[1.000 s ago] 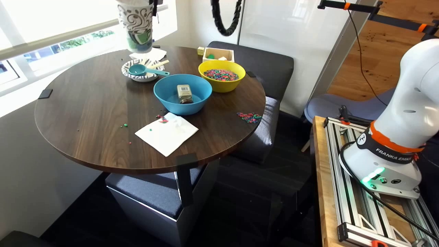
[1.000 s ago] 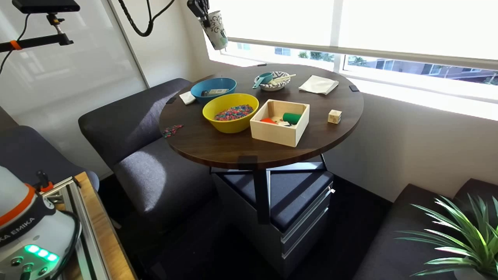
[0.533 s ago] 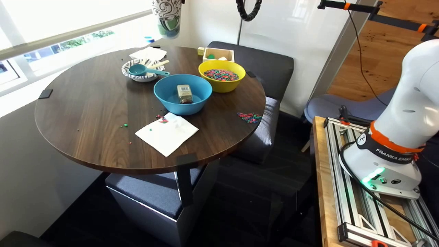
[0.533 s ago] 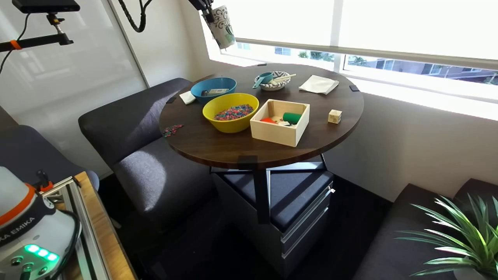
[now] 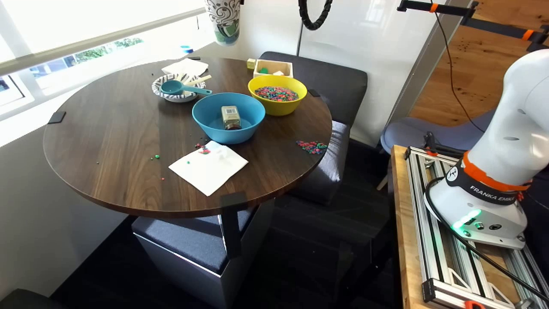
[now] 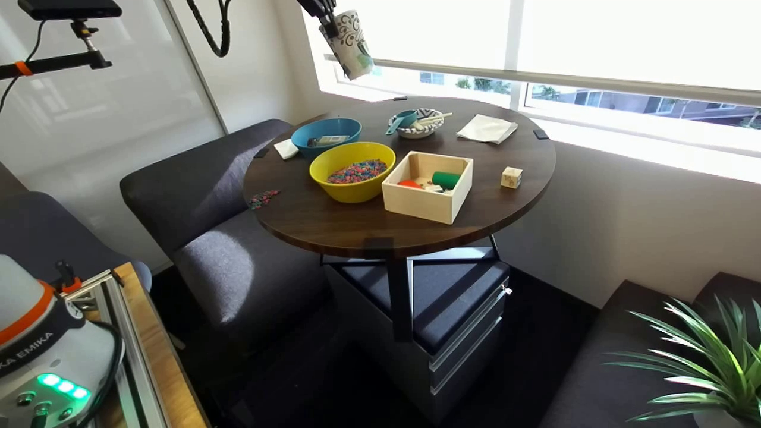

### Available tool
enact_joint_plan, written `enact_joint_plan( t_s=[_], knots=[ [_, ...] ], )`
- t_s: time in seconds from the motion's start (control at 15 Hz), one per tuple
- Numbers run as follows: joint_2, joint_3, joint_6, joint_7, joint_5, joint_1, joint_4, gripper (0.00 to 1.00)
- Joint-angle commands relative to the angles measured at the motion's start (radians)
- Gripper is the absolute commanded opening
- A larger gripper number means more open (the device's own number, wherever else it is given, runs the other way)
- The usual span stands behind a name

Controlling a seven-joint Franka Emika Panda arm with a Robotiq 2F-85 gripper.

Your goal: Pour the contents of the cup into the yellow bowl

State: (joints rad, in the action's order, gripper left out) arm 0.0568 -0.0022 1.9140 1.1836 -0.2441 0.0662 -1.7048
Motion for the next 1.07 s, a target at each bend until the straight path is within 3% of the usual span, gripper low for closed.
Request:
enact_joint_plan(
  t_s=[0.0, 0.4, 0.73, 1.0],
  knots=[
    [-0.001, -0.002, -0.067, 0.02, -0.088, -0.012, 0.019, 0.01],
    [0.003, -0.015, -0.19, -0.016, -0.276, -0.034, 0.045, 0.01],
    [0.002, -0.008, -0.329, -0.174, -0.207, -0.039, 0.019, 0.01],
    [0.009, -0.009, -0.303, -0.147, -0.23, -0.039, 0.027, 0.03]
  ],
)
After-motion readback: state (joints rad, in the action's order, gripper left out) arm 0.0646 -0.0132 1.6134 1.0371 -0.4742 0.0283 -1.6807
